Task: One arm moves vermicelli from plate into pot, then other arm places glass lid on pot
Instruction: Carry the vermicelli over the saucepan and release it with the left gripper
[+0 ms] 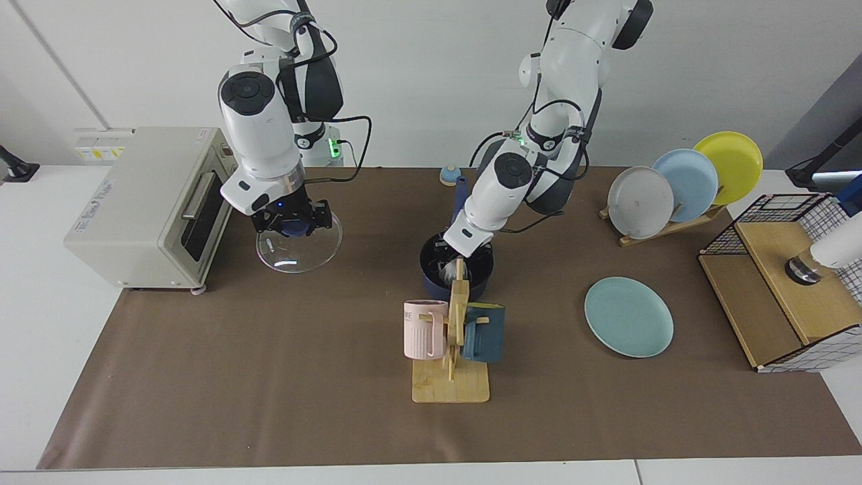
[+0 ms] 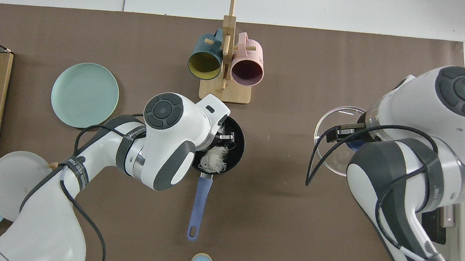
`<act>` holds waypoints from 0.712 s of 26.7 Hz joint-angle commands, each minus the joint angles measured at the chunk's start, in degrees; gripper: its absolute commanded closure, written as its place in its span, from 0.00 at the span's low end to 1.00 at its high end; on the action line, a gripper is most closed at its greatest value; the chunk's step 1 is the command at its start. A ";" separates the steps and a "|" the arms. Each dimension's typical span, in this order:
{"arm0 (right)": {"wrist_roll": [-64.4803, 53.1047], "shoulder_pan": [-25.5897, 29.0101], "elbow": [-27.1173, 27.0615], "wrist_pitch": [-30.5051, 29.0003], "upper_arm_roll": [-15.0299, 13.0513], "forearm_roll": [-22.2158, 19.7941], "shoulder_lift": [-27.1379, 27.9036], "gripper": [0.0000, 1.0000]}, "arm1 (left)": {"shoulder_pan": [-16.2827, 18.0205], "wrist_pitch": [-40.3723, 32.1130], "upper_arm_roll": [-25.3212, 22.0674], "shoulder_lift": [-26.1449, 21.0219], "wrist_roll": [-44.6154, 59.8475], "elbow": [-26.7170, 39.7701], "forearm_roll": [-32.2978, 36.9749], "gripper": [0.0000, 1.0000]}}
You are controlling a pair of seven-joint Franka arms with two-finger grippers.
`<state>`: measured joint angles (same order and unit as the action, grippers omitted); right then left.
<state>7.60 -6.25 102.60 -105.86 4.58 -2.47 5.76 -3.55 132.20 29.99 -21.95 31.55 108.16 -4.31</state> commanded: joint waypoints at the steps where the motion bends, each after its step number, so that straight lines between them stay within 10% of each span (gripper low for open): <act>1: 1.01 0.10 1.28 -0.57 0.52 1.94 -1.36 1.00 | -0.06 1.30 -0.19 1.12 -1.23 1.53 -0.35 0.27; 2: 1.27 0.01 1.28 -0.57 0.52 2.12 -1.45 1.00 | 0.03 1.22 -0.28 0.95 -1.49 1.09 -0.35 0.00; 19: 13.83 -0.08 1.90 -1.27 6.49 2.30 -1.63 1.00 | 0.65 -21.27 -8.80 6.30 -6.31 -15.43 -0.35 0.00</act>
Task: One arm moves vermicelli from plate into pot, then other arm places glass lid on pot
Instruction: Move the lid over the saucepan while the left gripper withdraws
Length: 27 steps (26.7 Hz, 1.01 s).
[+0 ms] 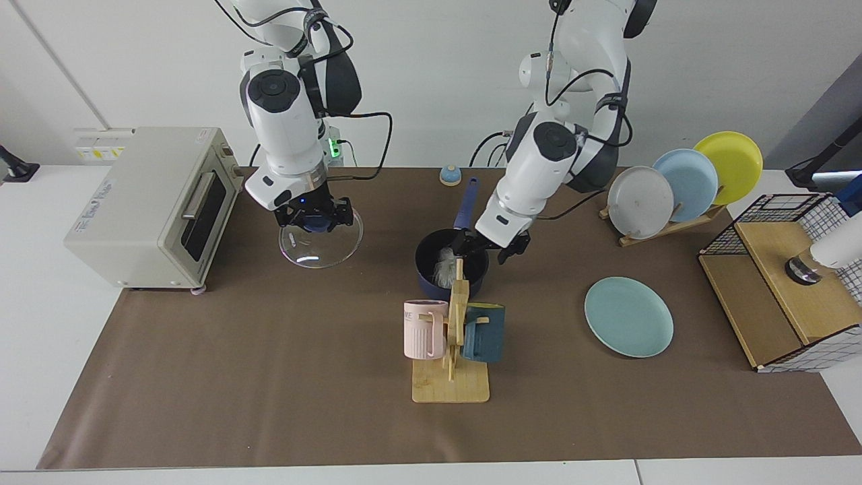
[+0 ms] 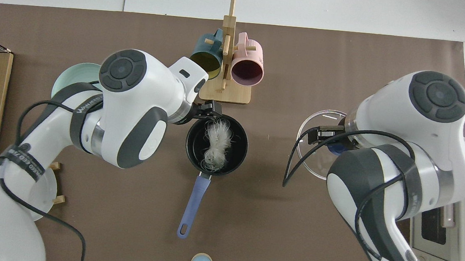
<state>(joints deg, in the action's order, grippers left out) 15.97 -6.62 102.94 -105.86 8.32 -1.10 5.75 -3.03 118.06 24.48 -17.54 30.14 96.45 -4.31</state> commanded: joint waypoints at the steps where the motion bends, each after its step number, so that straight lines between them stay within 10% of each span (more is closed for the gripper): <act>1: 7.05 0.29 1.56 -1.71 3.54 0.92 -1.53 1.00 | 0.22 -8.27 -4.42 2.59 -6.75 -4.16 -0.35 0.00; 15: 27.00 -0.76 -0.29 -2.68 12.77 -0.40 1.28 1.00 | 0.39 -18.73 -22.09 13.58 -34.43 -4.26 -0.35 0.00; 27: 47.48 -5.07 -15.30 -1.98 18.48 -9.88 16.56 1.00 | 0.66 -19.97 -27.46 14.55 -44.82 -3.82 2.99 0.00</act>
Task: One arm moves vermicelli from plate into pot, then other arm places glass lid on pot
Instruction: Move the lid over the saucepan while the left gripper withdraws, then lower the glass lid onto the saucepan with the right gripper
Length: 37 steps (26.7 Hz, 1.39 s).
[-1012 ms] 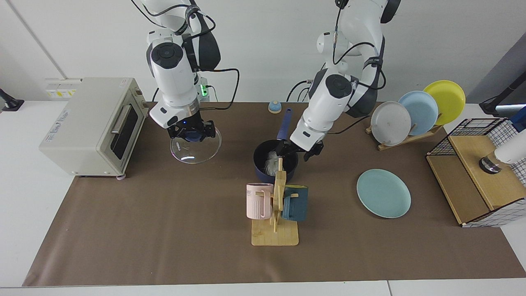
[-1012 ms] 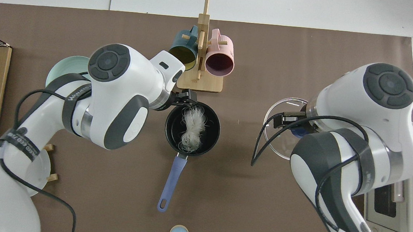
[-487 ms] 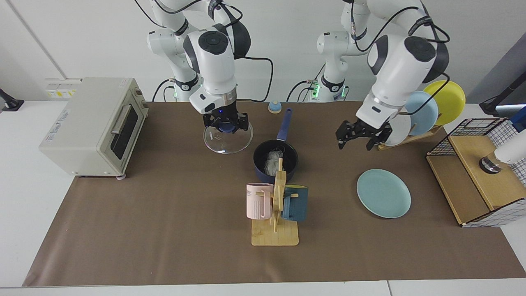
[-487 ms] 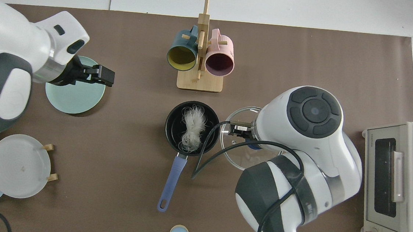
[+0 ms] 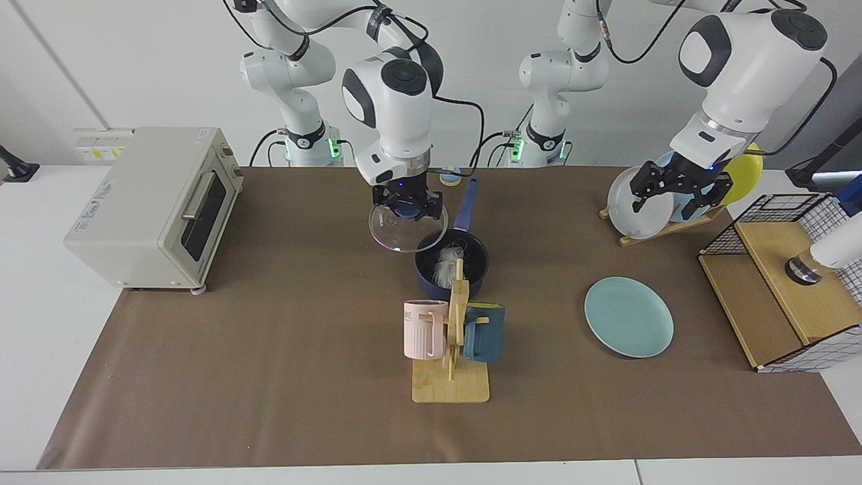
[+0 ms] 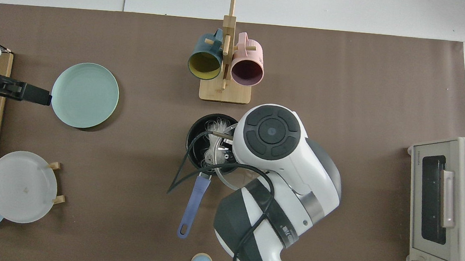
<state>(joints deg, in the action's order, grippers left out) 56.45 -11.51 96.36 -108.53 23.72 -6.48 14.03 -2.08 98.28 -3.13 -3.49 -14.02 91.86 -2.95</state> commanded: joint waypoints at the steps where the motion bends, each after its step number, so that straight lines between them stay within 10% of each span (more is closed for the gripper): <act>1: 8.31 -0.35 -10.30 0.77 4.05 -5.55 9.69 1.00 | 0.15 -0.37 0.49 0.50 -0.66 0.69 1.63 0.00; 15: 17.55 -4.75 -18.75 0.07 4.76 -10.93 19.28 1.00 | 5.16 -0.46 5.32 0.50 -0.30 0.69 1.63 0.00; 37: 19.13 -3.78 -17.88 -1.60 4.85 -11.81 20.95 1.00 | 4.63 -0.46 5.50 0.50 -0.57 0.42 1.63 0.00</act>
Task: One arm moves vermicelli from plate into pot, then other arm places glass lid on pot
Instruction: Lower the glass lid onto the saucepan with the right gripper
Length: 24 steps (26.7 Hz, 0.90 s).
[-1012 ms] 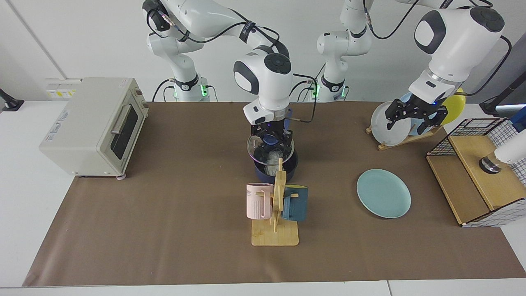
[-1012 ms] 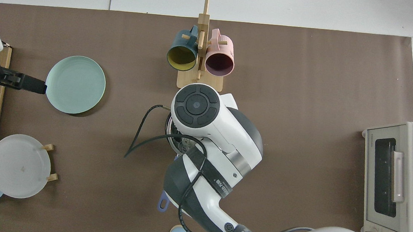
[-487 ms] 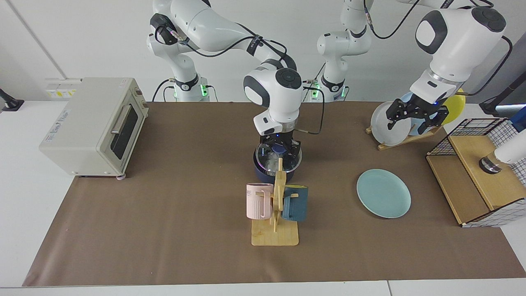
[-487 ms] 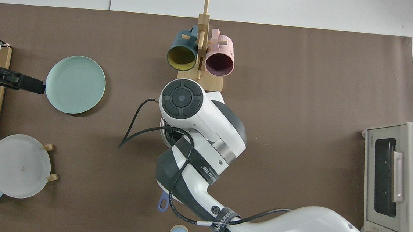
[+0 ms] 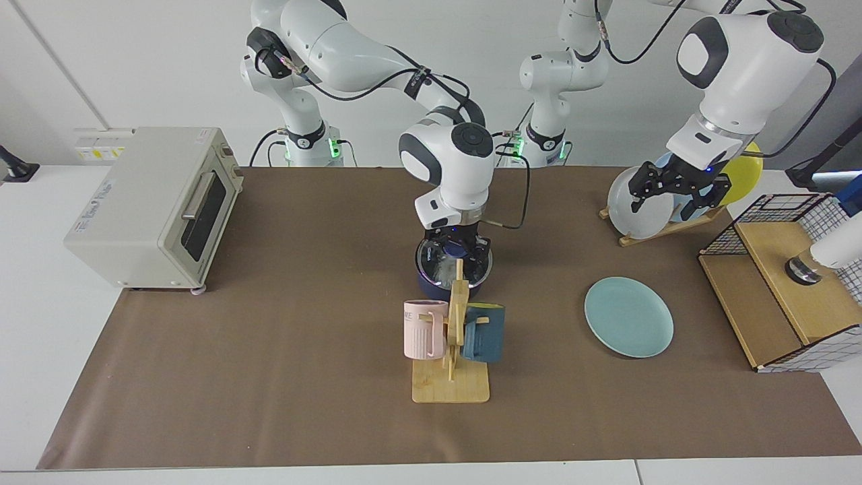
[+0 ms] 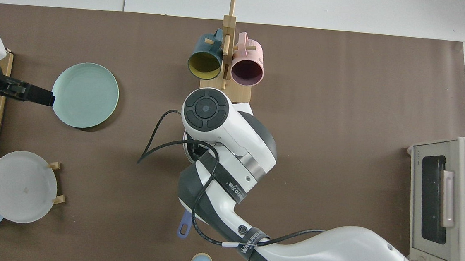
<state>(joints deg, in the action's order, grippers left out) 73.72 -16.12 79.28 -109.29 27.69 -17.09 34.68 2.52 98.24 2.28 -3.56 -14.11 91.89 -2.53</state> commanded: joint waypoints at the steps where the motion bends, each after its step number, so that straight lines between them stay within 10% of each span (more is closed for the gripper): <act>1: 1.96 0.83 -0.80 -0.93 0.88 -1.19 0.30 1.00 | 0.03 -0.42 0.09 0.57 -0.39 0.39 1.21 0.00; 24: 3.54 1.44 1.84 0.04 1.05 -0.22 -0.32 1.00 | 0.03 -0.42 0.09 0.66 -0.48 0.31 1.21 0.00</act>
<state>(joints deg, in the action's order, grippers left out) 75.56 -15.99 79.60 -110.38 27.66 -17.10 34.83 2.51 98.24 2.28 -3.56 -14.11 91.88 -2.53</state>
